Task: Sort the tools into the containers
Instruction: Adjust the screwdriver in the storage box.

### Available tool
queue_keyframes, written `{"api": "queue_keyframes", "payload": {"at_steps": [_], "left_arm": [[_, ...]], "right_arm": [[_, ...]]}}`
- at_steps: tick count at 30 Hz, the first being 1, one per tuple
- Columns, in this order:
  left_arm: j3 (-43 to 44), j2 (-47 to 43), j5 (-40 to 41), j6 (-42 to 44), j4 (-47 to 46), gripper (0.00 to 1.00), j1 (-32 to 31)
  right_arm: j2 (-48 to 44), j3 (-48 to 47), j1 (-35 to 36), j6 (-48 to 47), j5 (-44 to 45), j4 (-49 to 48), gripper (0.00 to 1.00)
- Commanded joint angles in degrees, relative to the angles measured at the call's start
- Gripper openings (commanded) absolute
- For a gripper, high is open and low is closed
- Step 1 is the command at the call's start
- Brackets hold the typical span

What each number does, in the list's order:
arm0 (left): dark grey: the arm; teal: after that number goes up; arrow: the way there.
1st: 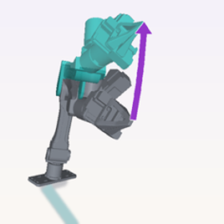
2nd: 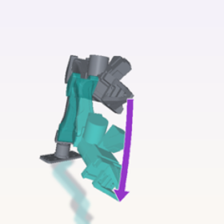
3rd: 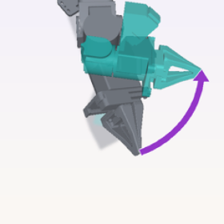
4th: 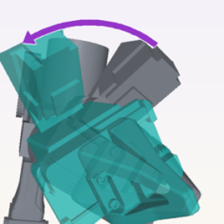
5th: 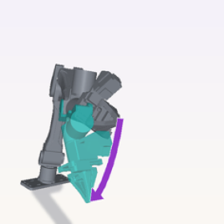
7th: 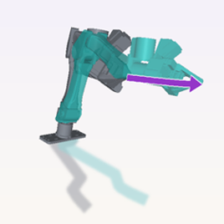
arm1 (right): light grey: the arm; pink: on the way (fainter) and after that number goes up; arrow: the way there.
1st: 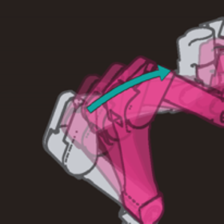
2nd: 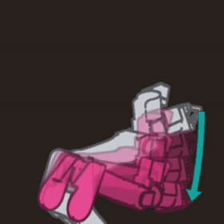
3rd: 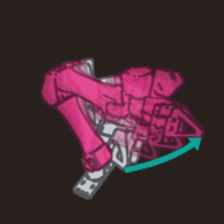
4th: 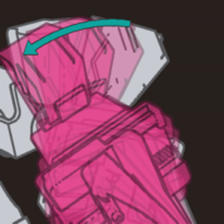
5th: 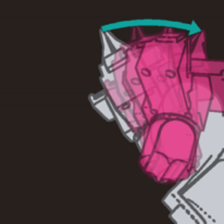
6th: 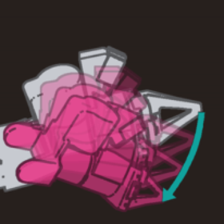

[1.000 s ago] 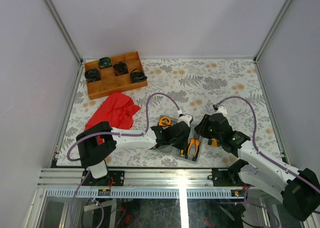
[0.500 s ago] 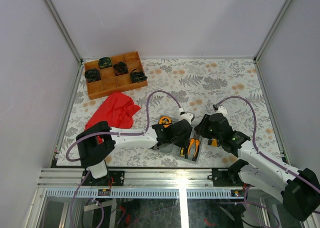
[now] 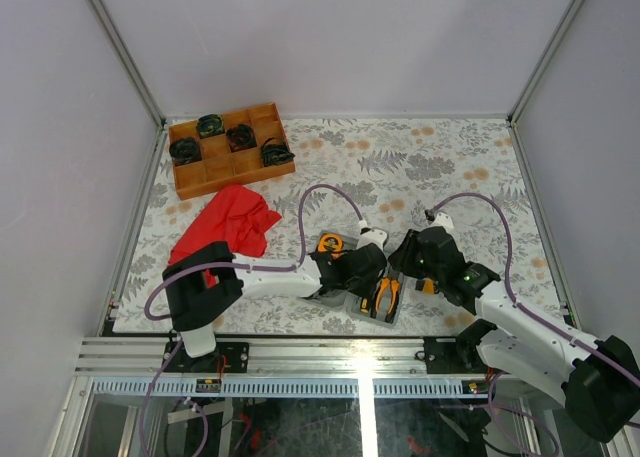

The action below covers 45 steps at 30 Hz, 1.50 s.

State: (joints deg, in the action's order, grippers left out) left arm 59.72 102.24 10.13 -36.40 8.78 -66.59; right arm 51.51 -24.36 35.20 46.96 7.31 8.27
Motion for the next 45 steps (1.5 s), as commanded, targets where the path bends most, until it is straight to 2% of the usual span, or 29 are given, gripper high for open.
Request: {"api": "queue_keyframes", "payload": {"at_steps": [1,4,10,22,30,33,38,45], "left_arm": [[-2.8,1.9,1.9,-1.6,0.5,0.20,0.3],[-5.8,0.3,1.8,-3.2,-0.5,0.18,0.3],[-11.0,-2.1,0.6,-6.9,-2.0,0.03,-1.0],[-14.3,-4.7,3.3,-13.3,-0.4,0.01,-3.2],[-14.5,-5.6,4.6,-13.9,0.7,0.01,-3.3],[-14.5,-6.0,5.5,-14.1,1.0,0.01,-3.3],[-14.0,-6.5,5.9,-13.8,0.9,0.00,-3.0],[-14.2,-6.1,5.4,-14.1,-0.2,0.00,-2.9]], "right_arm": [[0.9,-0.6,-0.3,-0.8,-1.3,-2.8,0.41],[4.0,-1.6,-0.3,-2.0,-3.8,-3.7,0.41],[11.5,-4.1,-0.3,-3.9,-9.6,-6.0,0.41],[23.2,-4.3,-0.3,-3.6,-12.3,-10.5,0.40],[30.7,-6.8,-0.3,-4.3,-17.1,-16.7,0.39],[29.5,-7.7,-0.3,-4.3,-14.7,-15.8,0.39],[22.2,-6.3,-0.3,-2.8,-7.7,-14.3,0.38],[18.3,-5.7,-0.3,-1.7,-7.6,-11.9,0.32]]}}
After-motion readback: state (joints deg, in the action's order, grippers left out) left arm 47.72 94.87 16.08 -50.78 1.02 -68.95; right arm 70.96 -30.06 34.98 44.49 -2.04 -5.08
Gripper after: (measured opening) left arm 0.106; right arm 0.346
